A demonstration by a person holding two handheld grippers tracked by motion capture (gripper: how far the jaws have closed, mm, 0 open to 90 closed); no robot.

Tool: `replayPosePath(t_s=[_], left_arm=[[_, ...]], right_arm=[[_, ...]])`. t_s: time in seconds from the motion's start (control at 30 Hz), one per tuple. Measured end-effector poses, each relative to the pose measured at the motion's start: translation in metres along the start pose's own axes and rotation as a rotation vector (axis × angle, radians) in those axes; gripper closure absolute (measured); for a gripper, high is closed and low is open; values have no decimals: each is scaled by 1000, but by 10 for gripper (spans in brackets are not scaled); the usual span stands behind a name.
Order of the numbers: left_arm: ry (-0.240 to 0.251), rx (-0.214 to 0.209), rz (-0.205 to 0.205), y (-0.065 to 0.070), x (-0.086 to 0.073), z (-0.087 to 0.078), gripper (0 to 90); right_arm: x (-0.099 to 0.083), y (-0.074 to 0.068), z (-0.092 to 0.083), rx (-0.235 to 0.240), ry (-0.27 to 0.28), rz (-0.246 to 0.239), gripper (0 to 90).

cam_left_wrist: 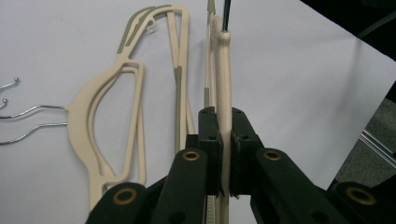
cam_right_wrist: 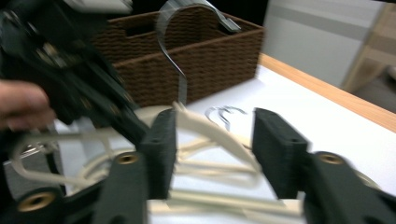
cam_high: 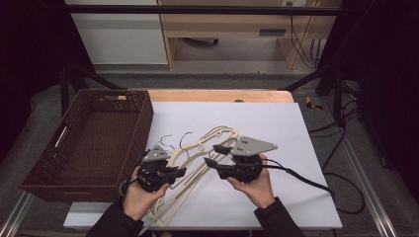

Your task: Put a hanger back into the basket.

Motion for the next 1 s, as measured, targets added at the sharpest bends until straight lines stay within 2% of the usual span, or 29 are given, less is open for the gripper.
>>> replayPosePath(t_s=[0.2, 0.27, 0.3, 0.43, 0.53, 0.77, 0.9, 1.0], left_arm=[[39, 10, 22, -2, 6, -18, 857], [51, 9, 33, -3, 7, -25, 857], [57, 10, 36, -3, 8, -28, 857], [83, 14, 58, -8, 11, -41, 857], [103, 21, 62, -13, 14, -50, 857], [162, 49, 68, -21, 26, -76, 856], [160, 77, 82, -29, 33, -90, 856], [160, 99, 95, -38, 41, -102, 856]], right_arm=[[-28, 35, -37, -53, 43, 79, 307], [-37, 47, -47, -71, 36, 103, 237], [-40, 52, -51, -76, 43, 116, 232], [-44, 71, -63, -114, 78, 184, 174], [-44, 76, -67, -157, 77, 166, 130], [-42, 78, -69, -185, 82, 150, 101], [-43, 80, -68, -211, 71, 136, 94], [-42, 80, -70, -212, 78, 137, 88]])
Point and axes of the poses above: each handheld gripper's, and its own axes: z roughly forward along the jaws, x roughly out of its top, y roughly to its right, the point moved 5 cm from there along z, roughly forward along the jaws, and after that the axes turned 14 degrees about z, right-handed, at the moved point
